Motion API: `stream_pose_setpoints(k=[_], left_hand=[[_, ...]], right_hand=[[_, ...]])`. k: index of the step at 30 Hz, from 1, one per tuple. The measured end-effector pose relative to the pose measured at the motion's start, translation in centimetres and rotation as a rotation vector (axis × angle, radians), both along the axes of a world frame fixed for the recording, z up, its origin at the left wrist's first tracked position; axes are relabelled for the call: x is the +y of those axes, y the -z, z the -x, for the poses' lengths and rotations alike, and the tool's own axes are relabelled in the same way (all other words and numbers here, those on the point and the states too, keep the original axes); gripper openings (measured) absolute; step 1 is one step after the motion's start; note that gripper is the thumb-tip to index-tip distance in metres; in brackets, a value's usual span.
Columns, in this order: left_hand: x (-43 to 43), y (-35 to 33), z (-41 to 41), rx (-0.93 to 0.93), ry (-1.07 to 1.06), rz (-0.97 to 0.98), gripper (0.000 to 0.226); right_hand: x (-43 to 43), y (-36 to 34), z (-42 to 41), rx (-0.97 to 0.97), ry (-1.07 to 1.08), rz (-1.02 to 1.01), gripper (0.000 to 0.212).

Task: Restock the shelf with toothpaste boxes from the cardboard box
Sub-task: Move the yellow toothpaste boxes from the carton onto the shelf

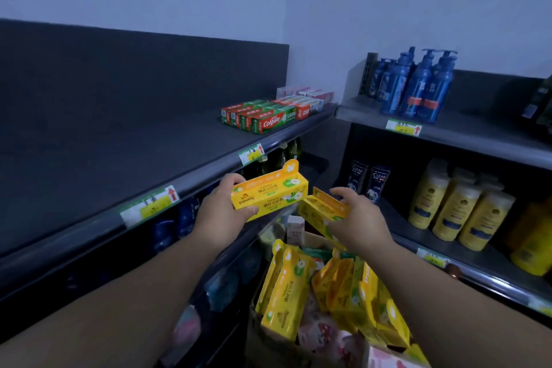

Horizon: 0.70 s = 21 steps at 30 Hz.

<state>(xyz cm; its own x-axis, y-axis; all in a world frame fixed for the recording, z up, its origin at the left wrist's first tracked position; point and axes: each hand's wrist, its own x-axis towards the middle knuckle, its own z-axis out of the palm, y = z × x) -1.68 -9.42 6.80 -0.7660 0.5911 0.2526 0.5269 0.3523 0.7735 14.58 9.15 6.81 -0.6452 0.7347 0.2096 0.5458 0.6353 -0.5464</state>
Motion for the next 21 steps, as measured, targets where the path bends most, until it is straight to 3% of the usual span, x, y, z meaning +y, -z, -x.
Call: stream_pose_setpoints(k=[11, 21], left_hand=[[-11.3, -1.8, -12.8, 0.012, -0.289, -0.111, 0.043], [-23.4, -3.8, -19.7, 0.069, -0.529, -0.09, 0.042]], right_hand=[[-7.0, -1.2, -9.0, 0.083, -0.331, 0.009, 0.063], [-18.0, -3.5, -9.6, 0.13, -0.629, 0.055, 0.062]])
